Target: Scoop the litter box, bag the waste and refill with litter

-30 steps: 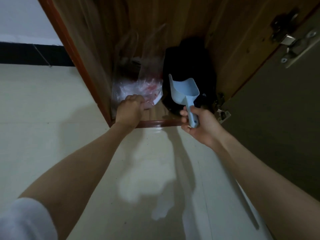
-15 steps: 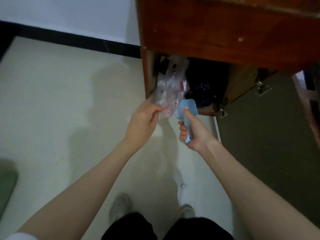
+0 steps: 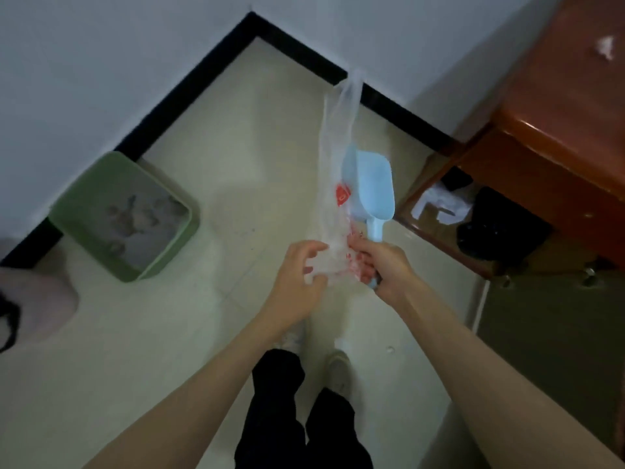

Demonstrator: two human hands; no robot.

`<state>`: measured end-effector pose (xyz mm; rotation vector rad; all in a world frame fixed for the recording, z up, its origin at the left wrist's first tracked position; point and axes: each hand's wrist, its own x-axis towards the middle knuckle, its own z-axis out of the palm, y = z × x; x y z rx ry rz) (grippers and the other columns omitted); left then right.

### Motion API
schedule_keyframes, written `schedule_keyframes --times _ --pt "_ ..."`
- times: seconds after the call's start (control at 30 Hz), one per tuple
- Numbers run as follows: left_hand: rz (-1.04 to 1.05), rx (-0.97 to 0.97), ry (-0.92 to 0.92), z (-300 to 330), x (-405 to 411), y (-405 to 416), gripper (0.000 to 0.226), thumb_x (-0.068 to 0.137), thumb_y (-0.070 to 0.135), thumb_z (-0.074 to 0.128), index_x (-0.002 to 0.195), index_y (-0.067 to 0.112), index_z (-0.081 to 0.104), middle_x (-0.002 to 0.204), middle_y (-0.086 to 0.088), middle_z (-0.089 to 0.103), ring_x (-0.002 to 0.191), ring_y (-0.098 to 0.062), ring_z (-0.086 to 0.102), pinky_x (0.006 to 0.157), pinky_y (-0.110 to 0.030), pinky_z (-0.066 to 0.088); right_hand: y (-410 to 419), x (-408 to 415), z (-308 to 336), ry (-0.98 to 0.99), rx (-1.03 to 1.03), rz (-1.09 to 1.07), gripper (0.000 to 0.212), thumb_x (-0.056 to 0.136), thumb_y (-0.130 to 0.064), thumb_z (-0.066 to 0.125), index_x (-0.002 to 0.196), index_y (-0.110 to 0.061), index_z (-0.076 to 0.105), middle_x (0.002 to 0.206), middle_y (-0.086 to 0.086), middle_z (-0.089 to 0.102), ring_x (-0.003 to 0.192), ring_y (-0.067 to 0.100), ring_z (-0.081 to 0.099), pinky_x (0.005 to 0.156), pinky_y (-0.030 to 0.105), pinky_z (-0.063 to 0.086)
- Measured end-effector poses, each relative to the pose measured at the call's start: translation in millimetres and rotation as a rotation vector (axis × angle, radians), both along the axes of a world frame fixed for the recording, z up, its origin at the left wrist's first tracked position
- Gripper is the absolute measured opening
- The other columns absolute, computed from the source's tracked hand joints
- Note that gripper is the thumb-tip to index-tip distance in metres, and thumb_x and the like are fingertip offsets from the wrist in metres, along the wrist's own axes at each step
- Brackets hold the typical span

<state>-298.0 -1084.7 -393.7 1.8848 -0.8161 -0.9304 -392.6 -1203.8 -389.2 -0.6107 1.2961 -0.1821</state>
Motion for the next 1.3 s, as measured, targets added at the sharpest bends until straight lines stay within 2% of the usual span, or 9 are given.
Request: schedule_keyframes --times 0.1,0.23,0.33,0.43,0.5,0.73,0.93,1.1,1.3 --pt "0.39 0.109 0.28 17.9 38.5 27.2 0.04 0.09 0.004 0.05 0.129 0.009 0.043 0.126 -0.003 0.046 0.107 -0.015 0.049 0.088 -0.019 0.043 23.7 33.7 14.3 0.007 -0.049 0.206 0.021 0.083 -0.004 0.065 0.069 -0.012 0.051 0.035 -0.008 0.036 0.028 0.005 0.028 0.032 0.016 0.024" --pt "0.506 0.086 0.52 24.2 83.4 65.4 0.071 0.089 0.038 0.057 0.146 0.02 0.019 0.133 0.003 0.04 0.12 -0.014 0.046 0.102 -0.037 0.042 66.5 75.9 19.4 0.006 -0.086 0.474 0.017 0.08 -0.004 0.065 0.074 -0.011 0.051 0.037 -0.008 0.035 0.03 0.006 0.028 0.034 0.017 0.023" --pt "0.643 0.007 0.605 22.6 109.8 98.7 0.078 0.08 0.044 0.066 0.143 0.018 0.028 0.127 -0.006 0.054 0.11 -0.019 0.057 0.09 -0.035 0.047 100.4 108.1 21.2 -0.001 -0.114 0.636 0.018 0.08 -0.001 0.064 0.07 -0.01 0.052 0.037 -0.007 0.037 0.03 0.006 0.028 0.034 0.016 0.023" --pt "0.895 -0.038 0.519 25.2 132.1 139.9 0.041 0.086 0.02 0.064 0.122 0.005 0.052 0.1 -0.01 0.064 0.084 -0.019 0.062 0.073 -0.026 0.05 133.1 139.3 21.7 -0.006 -0.143 0.755 0.016 0.082 -0.008 0.065 0.071 -0.01 0.055 0.039 -0.008 0.036 0.031 0.006 0.028 0.035 0.017 0.023" --pt "1.003 -0.051 0.492 24.1 148.7 174.4 0.025 0.087 0.011 0.06 0.111 0.003 0.058 0.094 -0.007 0.066 0.08 -0.019 0.063 0.067 -0.023 0.053 154.7 161.3 19.7 -0.002 -0.163 0.808 0.016 0.086 -0.022 0.064 0.078 -0.009 0.061 0.044 -0.007 0.035 0.034 0.007 0.026 0.037 0.017 0.023" --pt "1.087 0.069 0.374 -11.4 221.6 304.3 0.012 0.086 0.007 0.061 0.097 0.006 0.056 0.082 0.0 0.061 0.068 -0.008 0.058 0.046 -0.007 0.044 230.3 239.5 -35.2 0.077 -0.342 0.952 0.031 0.091 -0.04 0.056 0.081 -0.011 0.059 0.05 -0.004 0.037 0.036 0.006 0.03 0.038 0.017 0.026" --pt "1.129 0.253 0.189 -101.5 269.1 399.2 0.017 0.083 0.019 0.066 0.086 0.01 0.051 0.077 0.0 0.052 0.074 -0.018 0.049 0.068 -0.029 0.041 276.8 291.3 -137.6 0.154 -0.715 1.204 0.055 0.092 -0.053 0.043 0.08 -0.001 0.06 0.063 0.001 0.054 0.058 0.016 0.048 0.06 0.029 0.039" --pt "1.255 0.321 0.143 -195.3 272.5 437.2 0.022 0.084 0.016 0.064 0.102 0.008 0.054 0.096 -0.004 0.055 0.088 -0.018 0.05 0.079 -0.03 0.041 282.6 309.1 -230.2 0.248 -0.86 1.557 0.057 0.093 -0.056 0.037 0.064 -0.008 0.051 0.06 0.01 0.053 0.059 0.021 0.05 0.06 0.029 0.037" --pt "1.319 0.272 0.045 -310.5 299.2 451.5 0.017 0.084 0.006 0.057 0.097 0.016 0.055 0.094 -0.003 0.06 0.09 -0.025 0.057 0.08 -0.036 0.047 293.5 355.1 -341.9 0.273 -1.002 1.912 0.056 0.094 -0.055 0.035 0.058 -0.013 0.034 0.059 0.005 0.043 0.059 0.021 0.046 0.051 0.029 0.028"
